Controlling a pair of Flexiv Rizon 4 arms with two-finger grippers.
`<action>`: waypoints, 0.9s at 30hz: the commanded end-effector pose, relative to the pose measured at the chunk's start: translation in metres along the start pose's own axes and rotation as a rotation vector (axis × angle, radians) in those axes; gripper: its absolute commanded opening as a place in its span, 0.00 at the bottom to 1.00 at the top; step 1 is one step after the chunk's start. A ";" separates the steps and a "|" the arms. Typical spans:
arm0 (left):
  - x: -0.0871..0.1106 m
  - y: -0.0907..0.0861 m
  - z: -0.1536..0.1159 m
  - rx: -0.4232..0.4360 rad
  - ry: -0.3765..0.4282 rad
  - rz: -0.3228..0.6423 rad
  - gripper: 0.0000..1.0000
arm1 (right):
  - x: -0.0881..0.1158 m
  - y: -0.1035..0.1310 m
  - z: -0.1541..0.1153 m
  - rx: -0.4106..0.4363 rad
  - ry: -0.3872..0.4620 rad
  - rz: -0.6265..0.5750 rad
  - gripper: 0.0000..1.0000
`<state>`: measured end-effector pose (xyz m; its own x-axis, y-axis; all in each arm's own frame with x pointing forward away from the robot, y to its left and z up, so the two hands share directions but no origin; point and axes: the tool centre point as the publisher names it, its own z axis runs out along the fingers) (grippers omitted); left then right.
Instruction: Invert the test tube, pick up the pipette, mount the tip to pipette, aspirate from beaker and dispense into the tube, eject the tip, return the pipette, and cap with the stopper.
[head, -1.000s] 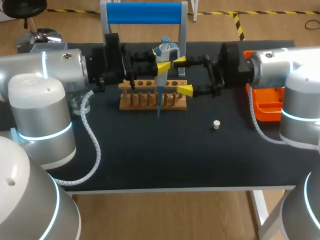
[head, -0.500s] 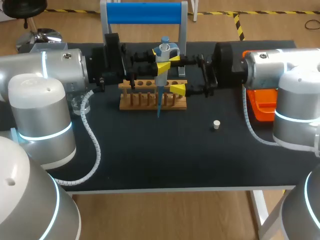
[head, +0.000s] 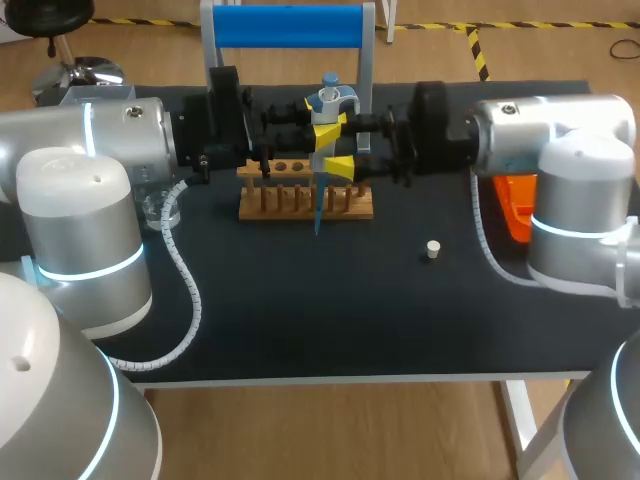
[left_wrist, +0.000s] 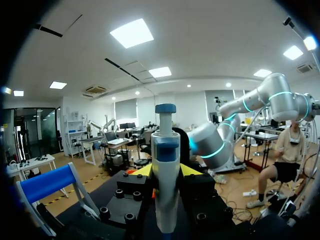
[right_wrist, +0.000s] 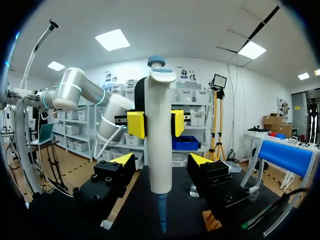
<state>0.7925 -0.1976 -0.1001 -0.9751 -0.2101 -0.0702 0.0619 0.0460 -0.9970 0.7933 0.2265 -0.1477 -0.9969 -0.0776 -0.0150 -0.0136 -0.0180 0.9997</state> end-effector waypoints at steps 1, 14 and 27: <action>0.000 0.001 0.000 0.004 -0.001 0.001 0.00 | -0.005 -0.002 0.007 0.003 0.018 0.003 0.62; 0.000 0.001 0.000 0.004 -0.001 0.001 0.00 | -0.007 0.000 0.013 0.001 0.034 0.001 0.49; 0.000 0.001 0.000 0.004 -0.001 0.001 0.00 | -0.003 0.001 0.017 -0.010 0.048 0.001 0.48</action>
<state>0.7926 -0.1975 -0.1000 -0.9752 -0.2101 -0.0702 0.0619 0.0458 -0.9970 0.7940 0.2434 -0.1453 -0.9925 -0.1216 -0.0145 -0.0115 -0.0256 0.9996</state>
